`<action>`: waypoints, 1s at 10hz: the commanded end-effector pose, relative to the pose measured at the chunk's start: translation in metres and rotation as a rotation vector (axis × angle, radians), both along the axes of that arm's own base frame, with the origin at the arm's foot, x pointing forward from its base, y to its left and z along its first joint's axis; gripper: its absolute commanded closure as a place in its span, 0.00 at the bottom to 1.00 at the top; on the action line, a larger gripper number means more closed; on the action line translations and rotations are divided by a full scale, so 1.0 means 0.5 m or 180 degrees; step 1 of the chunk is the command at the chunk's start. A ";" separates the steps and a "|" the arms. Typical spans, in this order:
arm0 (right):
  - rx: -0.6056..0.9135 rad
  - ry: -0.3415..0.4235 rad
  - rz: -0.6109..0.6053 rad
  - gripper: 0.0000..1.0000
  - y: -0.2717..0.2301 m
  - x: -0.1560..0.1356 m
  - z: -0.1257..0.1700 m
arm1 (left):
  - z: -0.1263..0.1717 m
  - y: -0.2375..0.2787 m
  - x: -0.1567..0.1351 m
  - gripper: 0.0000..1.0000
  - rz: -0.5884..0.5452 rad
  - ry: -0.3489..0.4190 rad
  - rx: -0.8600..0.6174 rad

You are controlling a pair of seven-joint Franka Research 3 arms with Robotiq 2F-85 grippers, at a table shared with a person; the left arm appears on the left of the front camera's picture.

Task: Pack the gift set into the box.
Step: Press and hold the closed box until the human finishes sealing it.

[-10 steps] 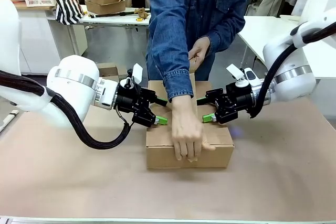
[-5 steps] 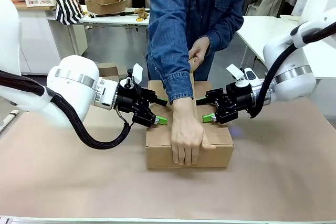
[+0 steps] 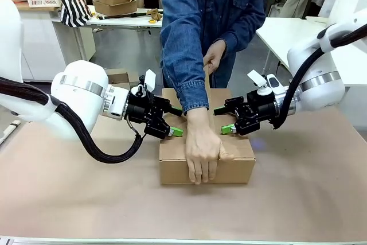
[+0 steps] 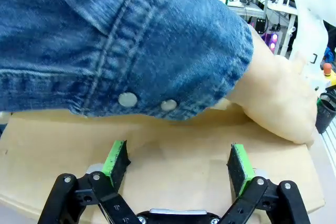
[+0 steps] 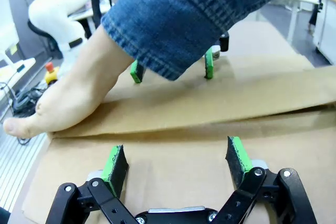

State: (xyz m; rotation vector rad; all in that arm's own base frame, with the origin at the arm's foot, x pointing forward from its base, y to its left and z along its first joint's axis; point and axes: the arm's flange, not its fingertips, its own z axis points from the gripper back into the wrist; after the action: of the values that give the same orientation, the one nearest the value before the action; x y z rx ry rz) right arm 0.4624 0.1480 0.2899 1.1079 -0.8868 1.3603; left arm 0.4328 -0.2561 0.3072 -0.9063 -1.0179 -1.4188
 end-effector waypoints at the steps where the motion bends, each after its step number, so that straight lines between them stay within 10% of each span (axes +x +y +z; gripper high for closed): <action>1: -0.0056 -0.0021 -0.0047 0.00 0.002 -0.004 -0.001 | -0.007 0.002 -0.001 0.00 -0.0010 0.0003 -0.0006; 10: -0.0056 -0.0021 -0.0047 0.00 0.002 -0.004 -0.001 | -0.007 0.002 -0.001 0.00 -0.0010 0.0003 -0.0006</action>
State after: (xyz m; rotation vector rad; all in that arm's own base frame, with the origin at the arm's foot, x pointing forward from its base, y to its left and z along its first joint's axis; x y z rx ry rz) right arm 0.4625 0.1480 0.2899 1.1069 -0.8867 1.3603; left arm 0.4328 -0.2561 0.3072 -0.9068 -1.0180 -1.4188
